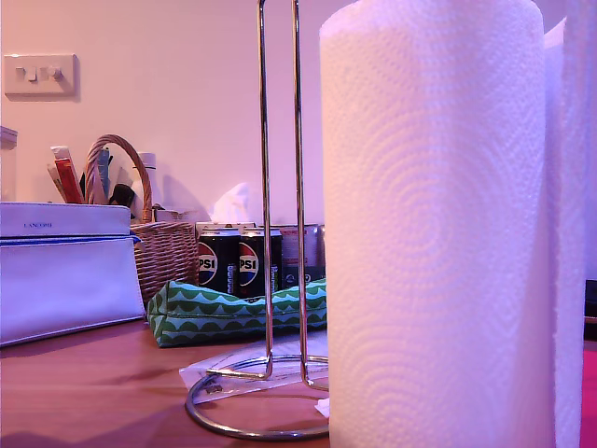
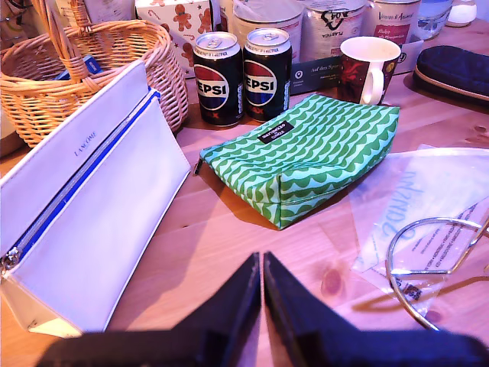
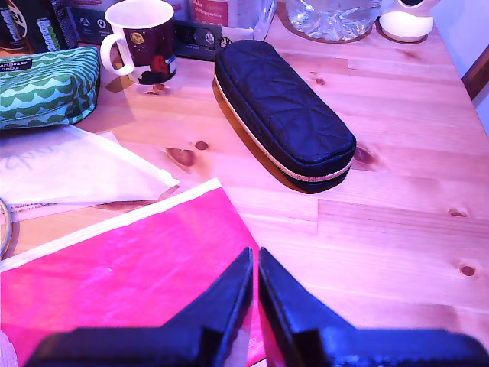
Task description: Insert the paper towel roll into the metallic stand.
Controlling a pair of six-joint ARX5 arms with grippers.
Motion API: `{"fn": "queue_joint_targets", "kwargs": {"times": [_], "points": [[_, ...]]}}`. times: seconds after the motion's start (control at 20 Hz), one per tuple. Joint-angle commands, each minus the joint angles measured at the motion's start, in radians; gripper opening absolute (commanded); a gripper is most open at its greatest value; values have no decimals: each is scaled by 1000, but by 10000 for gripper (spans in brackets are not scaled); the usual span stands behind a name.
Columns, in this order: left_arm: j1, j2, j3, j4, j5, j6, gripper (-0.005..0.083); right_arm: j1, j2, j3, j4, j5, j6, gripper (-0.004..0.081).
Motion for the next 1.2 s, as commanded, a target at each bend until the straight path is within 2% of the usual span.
{"fn": "queue_joint_targets", "kwargs": {"times": [0.0, 0.3, 0.45, 0.55, 0.6, 0.85, 0.9, 1.05, 1.15], "points": [[0, -2, -20, 221, 171, -13, -19, 5, 6, -18, 341, -87, -23, -10], [0, 0, -20, 221, 187, -14, -19, 5, 6, -18, 346, -89, -20, -10], [-16, 54, -20, 257, 278, -35, -19, 5, 6, -18, 362, -181, 4, -10], [-58, 121, -20, 281, 338, -35, -19, 14, 6, -12, 374, -265, 4, -4], [-86, 156, -20, 294, 348, -29, -19, 24, 10, 0, 361, -277, 4, 0], [-236, 301, -21, 369, 361, 152, -19, 63, 58, 145, 206, -279, -27, 1], [-256, 332, -21, 366, 361, 152, -19, 67, 71, 182, 180, -279, -43, 1], [-274, 409, -31, 385, 382, 209, -19, 71, 109, 294, 126, -300, -58, 7], [-274, 427, -69, 482, 441, 208, -19, 71, 136, 356, 94, -325, -58, 7]]}}
